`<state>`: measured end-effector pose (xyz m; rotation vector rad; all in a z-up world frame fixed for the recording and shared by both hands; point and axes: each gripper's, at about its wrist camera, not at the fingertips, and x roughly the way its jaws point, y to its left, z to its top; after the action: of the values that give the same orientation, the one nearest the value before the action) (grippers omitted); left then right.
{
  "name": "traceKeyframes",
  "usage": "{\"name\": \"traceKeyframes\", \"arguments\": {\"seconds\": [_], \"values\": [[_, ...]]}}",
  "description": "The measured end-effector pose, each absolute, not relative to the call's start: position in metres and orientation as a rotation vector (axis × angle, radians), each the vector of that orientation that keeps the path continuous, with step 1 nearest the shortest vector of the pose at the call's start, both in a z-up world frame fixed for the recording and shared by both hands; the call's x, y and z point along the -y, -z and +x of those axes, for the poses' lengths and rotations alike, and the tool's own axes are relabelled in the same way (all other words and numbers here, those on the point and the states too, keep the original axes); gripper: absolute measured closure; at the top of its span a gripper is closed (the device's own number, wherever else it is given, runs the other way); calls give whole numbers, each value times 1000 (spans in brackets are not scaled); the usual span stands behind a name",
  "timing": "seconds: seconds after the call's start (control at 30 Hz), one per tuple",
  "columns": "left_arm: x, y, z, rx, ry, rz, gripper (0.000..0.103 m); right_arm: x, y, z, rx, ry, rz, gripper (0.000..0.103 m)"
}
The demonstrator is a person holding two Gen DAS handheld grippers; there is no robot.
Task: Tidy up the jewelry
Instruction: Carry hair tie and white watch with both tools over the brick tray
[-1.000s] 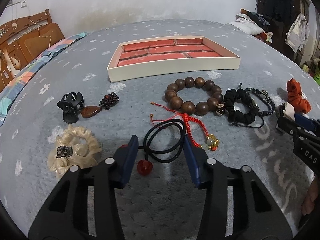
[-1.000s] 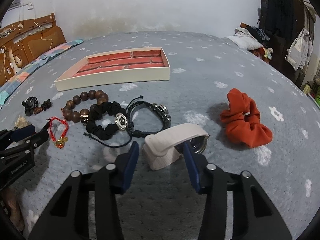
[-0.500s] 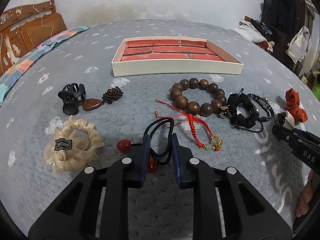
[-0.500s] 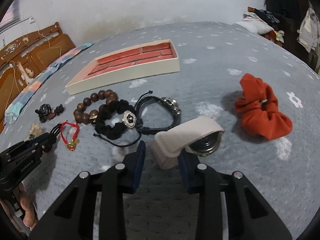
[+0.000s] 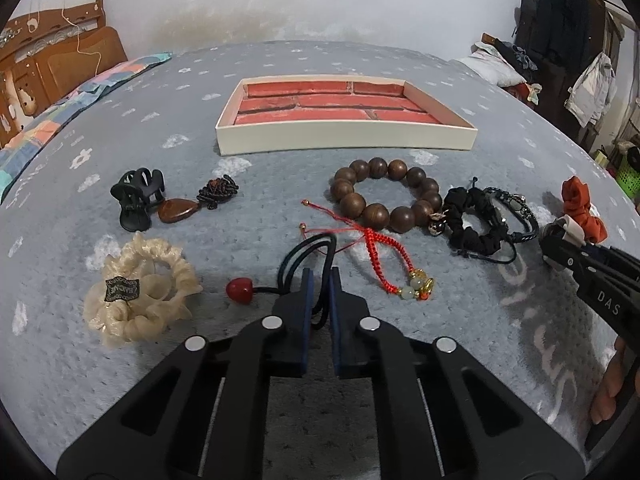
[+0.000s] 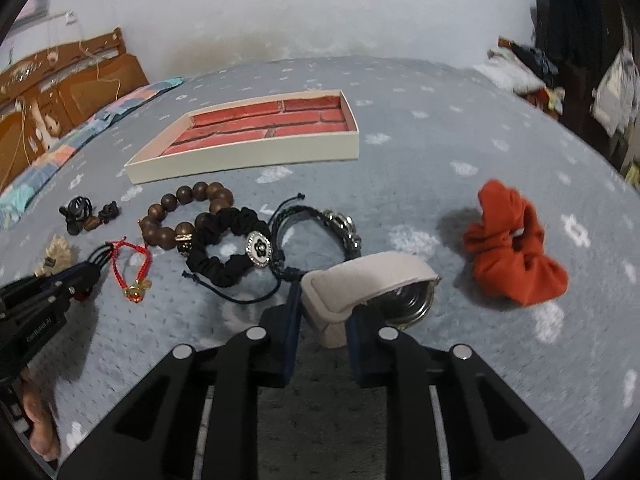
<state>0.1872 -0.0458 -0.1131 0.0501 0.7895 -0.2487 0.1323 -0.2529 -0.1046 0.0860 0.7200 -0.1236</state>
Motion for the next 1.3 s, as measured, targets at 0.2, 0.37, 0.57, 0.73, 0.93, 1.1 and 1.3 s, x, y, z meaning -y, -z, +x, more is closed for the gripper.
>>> {"name": "traceKeyframes", "arguments": {"seconds": [0.2, 0.37, 0.57, 0.73, 0.93, 1.1, 1.3], "values": [[40, 103, 185, -784, 245, 29, 99, 256, 88, 127, -653, 100, 57, 92], [40, 84, 183, -759, 249, 44, 99, 262, 81, 130, -645, 76, 95, 94], [40, 60, 196, -749, 244, 42, 99, 263, 66, 139, -641, 46, 109, 94], [44, 35, 217, -738, 260, 19, 99, 265, 47, 158, -631, 32, 114, 94], [55, 3, 262, -725, 284, 8, 99, 269, 25, 202, -627, 0, 138, 94], [68, -11, 317, -720, 265, 36, 99, 272, 14, 262, -641, -7, 133, 94], [85, -4, 401, -766, 254, 48, 99, 272, 15, 341, -671, -25, 140, 94]]}}
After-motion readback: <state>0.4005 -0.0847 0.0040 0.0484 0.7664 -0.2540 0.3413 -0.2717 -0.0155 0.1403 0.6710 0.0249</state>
